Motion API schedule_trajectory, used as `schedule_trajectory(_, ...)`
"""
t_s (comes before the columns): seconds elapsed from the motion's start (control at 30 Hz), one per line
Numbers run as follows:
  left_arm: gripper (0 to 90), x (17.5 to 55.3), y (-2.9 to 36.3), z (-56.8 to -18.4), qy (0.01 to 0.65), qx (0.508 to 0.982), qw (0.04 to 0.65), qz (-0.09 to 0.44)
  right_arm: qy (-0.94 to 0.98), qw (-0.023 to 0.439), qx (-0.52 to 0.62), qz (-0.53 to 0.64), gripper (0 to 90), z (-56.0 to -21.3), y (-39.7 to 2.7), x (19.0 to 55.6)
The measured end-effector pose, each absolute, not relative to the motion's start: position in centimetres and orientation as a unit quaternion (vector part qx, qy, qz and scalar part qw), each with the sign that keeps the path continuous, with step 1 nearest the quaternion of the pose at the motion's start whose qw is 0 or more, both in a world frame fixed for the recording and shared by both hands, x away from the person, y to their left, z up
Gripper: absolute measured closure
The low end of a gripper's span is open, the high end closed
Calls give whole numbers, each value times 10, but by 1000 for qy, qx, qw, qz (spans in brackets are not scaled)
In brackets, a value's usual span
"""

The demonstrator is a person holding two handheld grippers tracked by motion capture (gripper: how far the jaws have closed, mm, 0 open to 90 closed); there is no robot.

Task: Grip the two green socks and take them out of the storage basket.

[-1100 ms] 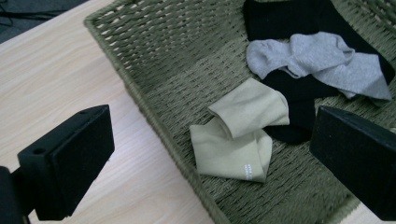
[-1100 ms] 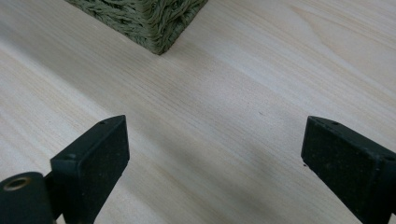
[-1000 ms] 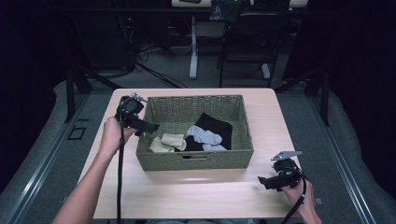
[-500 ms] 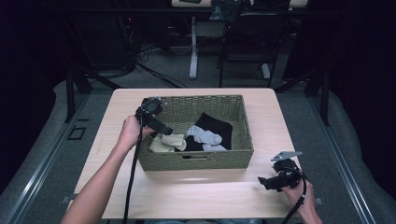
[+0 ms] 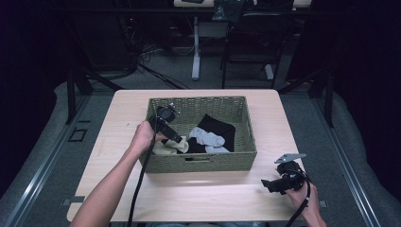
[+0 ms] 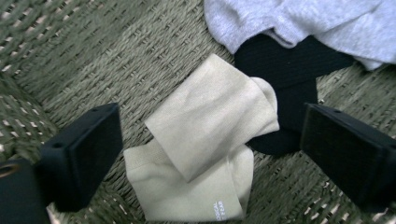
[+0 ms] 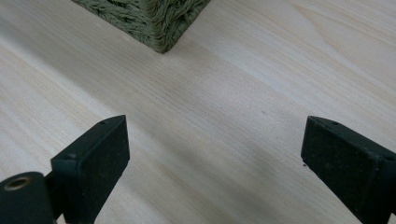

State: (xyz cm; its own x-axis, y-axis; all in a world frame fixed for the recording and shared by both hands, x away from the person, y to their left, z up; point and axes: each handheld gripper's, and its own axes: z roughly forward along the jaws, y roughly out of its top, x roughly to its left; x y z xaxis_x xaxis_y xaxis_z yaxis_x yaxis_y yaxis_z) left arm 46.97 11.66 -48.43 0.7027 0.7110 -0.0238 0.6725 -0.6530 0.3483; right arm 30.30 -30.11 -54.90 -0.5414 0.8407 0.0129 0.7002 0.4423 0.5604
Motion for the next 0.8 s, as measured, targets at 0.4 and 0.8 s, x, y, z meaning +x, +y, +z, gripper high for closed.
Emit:
schedule_trajectory(0.4,330,481,109,-507,394,912,108,42,839,136,459,260,73,-549,-302,303)
schedule_trajectory(0.8,834,477,109,-498,387,913,123,42,837,135,459,266,73,-549,-302,303)
